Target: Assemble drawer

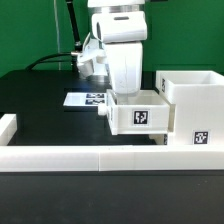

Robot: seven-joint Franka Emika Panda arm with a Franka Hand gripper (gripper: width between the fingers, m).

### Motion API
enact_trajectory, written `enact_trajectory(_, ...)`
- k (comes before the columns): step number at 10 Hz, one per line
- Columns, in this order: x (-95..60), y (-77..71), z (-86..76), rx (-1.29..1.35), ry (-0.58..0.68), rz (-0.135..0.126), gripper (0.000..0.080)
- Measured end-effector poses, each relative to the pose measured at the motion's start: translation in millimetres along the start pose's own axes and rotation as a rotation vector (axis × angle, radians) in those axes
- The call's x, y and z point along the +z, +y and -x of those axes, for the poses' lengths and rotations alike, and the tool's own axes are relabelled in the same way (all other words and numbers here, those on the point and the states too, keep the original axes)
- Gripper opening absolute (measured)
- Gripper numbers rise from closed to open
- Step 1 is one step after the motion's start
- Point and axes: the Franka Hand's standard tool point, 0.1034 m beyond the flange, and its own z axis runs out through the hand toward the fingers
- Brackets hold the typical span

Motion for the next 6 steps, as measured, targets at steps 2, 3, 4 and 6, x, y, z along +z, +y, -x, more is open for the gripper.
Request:
enact_trajectory(2, -0.8, -0.1, -0.4, 0.000, -0.001, 0.001, 0.0041)
enact_trajectory(3, -1.0, 0.1, -1.2, -0.001, 0.000, 0.001, 0.0041)
enact_trajectory(4, -1.4, 0.7, -2.2, -0.001, 0.000, 0.002, 0.0041)
enact_trajectory(6, -0.4, 0.6, -3.1, 0.000, 0.001, 0.000, 0.0041)
